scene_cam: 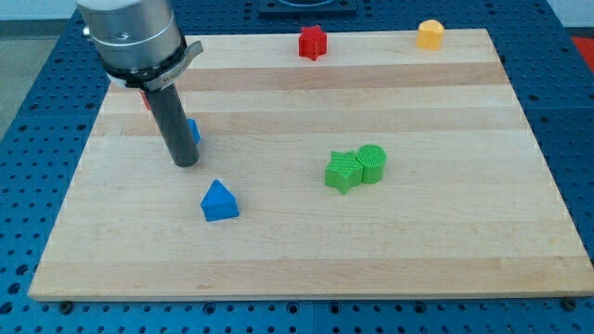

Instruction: Move the blue cube towards the center left

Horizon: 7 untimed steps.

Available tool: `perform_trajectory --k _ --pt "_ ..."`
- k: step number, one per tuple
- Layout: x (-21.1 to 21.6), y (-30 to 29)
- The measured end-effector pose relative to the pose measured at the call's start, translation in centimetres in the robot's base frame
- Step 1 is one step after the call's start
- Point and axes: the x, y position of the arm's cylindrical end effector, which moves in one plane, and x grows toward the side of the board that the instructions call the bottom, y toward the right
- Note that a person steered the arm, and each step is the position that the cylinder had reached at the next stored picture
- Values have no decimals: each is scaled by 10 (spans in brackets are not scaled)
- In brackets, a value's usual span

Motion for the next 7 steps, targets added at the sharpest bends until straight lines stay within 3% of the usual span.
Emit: perform_trajectory --k 2,4,5,7 --pt "-23 5" --pt "-28 98" --pt "-40 91" --pt "-40 20"
